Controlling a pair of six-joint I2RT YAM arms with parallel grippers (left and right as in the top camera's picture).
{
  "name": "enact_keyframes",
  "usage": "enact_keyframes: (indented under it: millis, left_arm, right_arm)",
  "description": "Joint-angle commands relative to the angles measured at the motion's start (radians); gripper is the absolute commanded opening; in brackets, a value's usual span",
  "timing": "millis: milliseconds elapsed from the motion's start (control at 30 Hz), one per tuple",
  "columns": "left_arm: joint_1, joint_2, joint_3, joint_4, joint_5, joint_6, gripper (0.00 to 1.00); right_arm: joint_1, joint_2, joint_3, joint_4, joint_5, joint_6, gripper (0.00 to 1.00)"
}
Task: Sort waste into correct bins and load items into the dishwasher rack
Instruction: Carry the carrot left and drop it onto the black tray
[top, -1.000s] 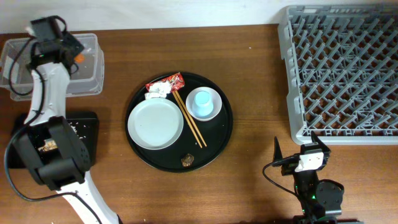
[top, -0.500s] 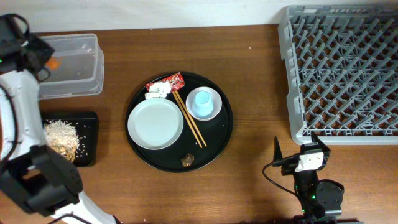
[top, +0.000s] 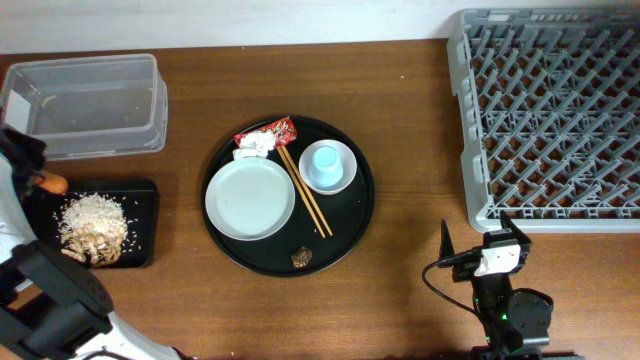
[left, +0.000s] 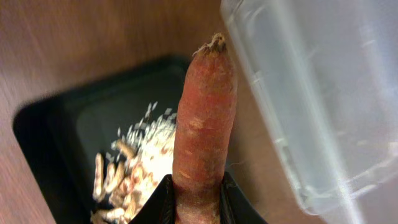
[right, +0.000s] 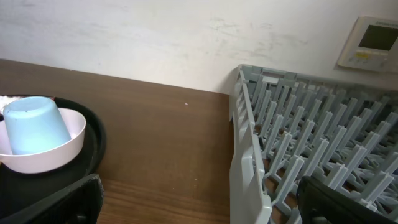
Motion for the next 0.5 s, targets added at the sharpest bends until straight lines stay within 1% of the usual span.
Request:
enact_keyframes:
  millis: [0, 67, 133, 333, 400, 467]
  left_arm:
    - [-0.002, -0.006, -0.132, 0.008, 0.045, -0.092, 0.03]
    - [-0.002, -0.006, -0.206, 0.052, 0.116, -0.093, 0.04]
    - [-0.002, -0.006, -0.263, 0.093, 0.151, -0.093, 0.04]
    - [-0.001, -0.006, -0.381, 0.184, 0.151, -0.093, 0.04]
    - [-0.001, -0.006, -0.399, 0.208, 0.151, -0.093, 0.09]
    - [-0.001, -0.006, -0.402, 0.209, 0.150, -0.093, 0.09]
  right_arm:
    - [-0.003, -0.006, -0.005, -0.007, 0.009, 0.004, 0.98]
    - [-0.003, -0.006, -0.005, -0.007, 0.009, 0.004, 0.98]
    - [-0.003, -0.006, -0.005, -0.007, 0.009, 0.004, 0.98]
    - [-0.003, -0.006, -0.005, -0.007, 0.009, 0.004, 0.98]
    - [-0.003, -0.006, -0.005, -0.007, 0.009, 0.004, 0.98]
    - [-0.003, -0.006, -0.005, -0.007, 0.009, 0.004, 0.98]
